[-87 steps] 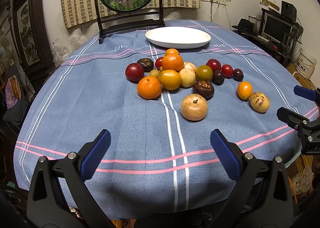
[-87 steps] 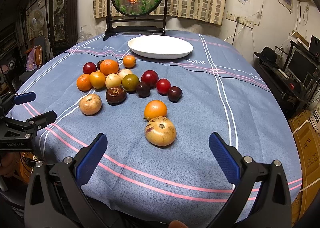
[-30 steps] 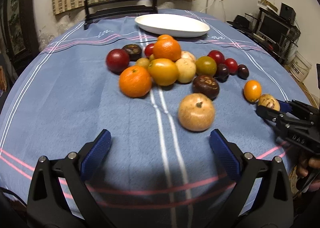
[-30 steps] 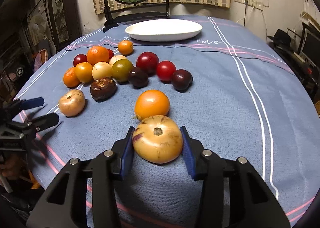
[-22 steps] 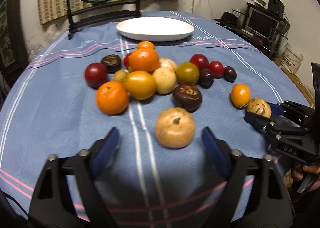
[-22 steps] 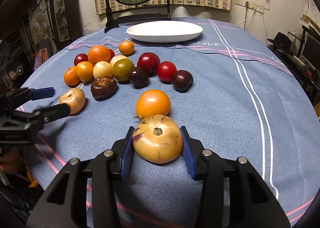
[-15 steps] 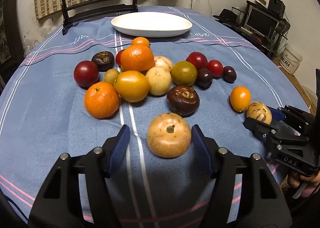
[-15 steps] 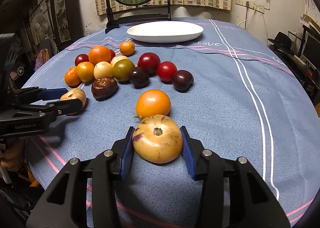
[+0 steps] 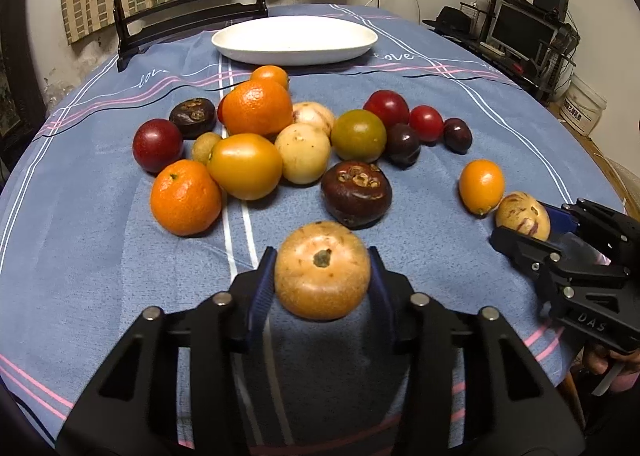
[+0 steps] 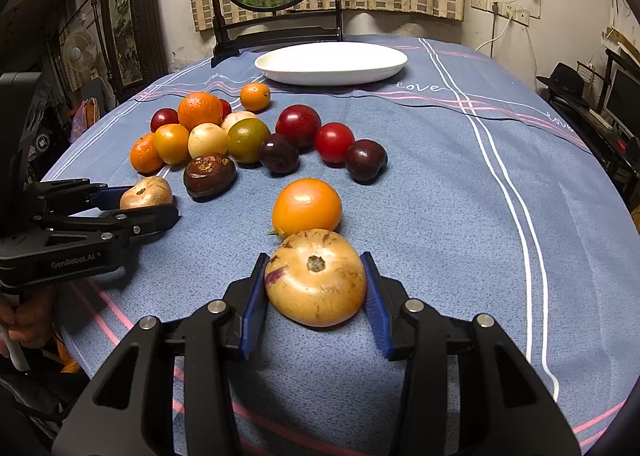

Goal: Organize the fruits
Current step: 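Grasp the pale pear with the left tool while the right tool grasps another pear, then carry both pears onto the white plate and open both tools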

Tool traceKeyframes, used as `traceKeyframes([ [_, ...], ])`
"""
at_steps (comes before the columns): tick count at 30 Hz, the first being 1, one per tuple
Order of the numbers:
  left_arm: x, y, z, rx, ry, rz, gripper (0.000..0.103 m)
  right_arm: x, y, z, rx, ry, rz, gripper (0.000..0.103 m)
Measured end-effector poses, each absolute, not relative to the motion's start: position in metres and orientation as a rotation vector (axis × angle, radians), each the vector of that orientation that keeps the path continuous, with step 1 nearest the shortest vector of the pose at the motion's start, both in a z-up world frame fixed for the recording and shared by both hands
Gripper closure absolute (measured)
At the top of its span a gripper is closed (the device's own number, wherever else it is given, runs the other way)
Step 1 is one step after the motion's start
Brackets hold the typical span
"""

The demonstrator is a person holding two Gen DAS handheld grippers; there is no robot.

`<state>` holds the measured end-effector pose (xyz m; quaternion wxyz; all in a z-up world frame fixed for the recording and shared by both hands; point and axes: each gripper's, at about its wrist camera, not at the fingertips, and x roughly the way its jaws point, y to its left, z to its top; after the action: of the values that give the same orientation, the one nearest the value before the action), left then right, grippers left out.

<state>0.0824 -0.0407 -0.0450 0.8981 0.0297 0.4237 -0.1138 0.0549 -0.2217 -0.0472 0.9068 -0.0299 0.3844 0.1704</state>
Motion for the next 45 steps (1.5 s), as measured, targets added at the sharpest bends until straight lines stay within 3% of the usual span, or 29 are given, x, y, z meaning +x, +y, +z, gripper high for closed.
traceKeyframes([
  [12,0.079,-0.036,-0.044,0.030,0.877,-0.244,0.060,0.055,-0.220,-0.043,-0.065,0.808,0.339,0.058],
  [23,0.105,-0.015,0.001,-0.033,0.833,-0.310,0.060,0.078,-0.217,0.023,-0.067,0.682,0.399,0.058],
  [32,0.220,-0.016,0.049,0.025,0.726,-0.291,0.059,0.218,-0.200,0.035,-0.029,0.657,0.379,0.058],
  [38,0.325,-0.019,0.030,0.012,0.816,-0.258,0.059,0.312,-0.178,0.015,-0.046,0.759,0.357,0.058],
  [45,0.379,-0.021,0.007,0.006,0.913,-0.225,0.059,0.359,-0.170,-0.012,-0.065,0.883,0.354,0.058],
])
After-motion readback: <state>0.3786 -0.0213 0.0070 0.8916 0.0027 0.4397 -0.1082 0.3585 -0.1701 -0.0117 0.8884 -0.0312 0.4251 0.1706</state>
